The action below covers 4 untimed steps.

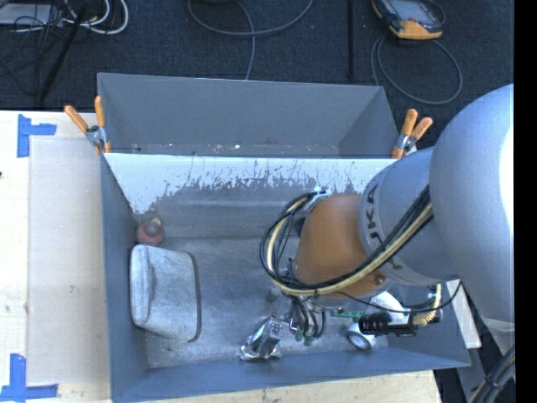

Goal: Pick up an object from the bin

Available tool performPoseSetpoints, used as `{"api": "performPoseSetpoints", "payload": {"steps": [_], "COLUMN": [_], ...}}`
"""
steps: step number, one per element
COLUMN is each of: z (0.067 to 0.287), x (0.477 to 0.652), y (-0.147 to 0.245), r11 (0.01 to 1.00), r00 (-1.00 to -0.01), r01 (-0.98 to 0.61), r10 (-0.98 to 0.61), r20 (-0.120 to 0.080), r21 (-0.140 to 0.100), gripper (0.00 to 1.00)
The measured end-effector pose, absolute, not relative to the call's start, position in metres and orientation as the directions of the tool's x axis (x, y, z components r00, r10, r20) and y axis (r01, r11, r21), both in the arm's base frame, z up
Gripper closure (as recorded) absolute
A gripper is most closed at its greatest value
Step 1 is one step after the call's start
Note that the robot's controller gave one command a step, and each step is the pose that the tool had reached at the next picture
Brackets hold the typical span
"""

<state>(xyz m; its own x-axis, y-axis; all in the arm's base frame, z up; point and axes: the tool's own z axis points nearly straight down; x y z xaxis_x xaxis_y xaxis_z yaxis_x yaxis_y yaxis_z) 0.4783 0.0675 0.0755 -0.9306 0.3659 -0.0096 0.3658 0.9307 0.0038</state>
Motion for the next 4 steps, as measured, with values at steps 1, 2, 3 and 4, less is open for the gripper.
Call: {"api": "performPoseSetpoints", "payload": {"steps": [1, 2, 3, 4], "z": [0.075, 0.076, 0.09, 0.158], "x": [0.475, 0.474, 0.474, 0.476], "y": [0.069, 0.069, 0.069, 0.069], "r11": [0.931, 0.931, 0.931, 0.932], "r00": [-0.931, -0.931, -0.931, -0.932], "r01": [0.365, 0.365, 0.366, 0.364], "r10": [0.365, 0.365, 0.366, 0.364], "r20": [0.006, 0.006, 0.001, -0.004], "r21": [0.0, 0.0, 0.0, 0.003], "gripper": [1.0, 1.0, 1.0, 1.0]}}
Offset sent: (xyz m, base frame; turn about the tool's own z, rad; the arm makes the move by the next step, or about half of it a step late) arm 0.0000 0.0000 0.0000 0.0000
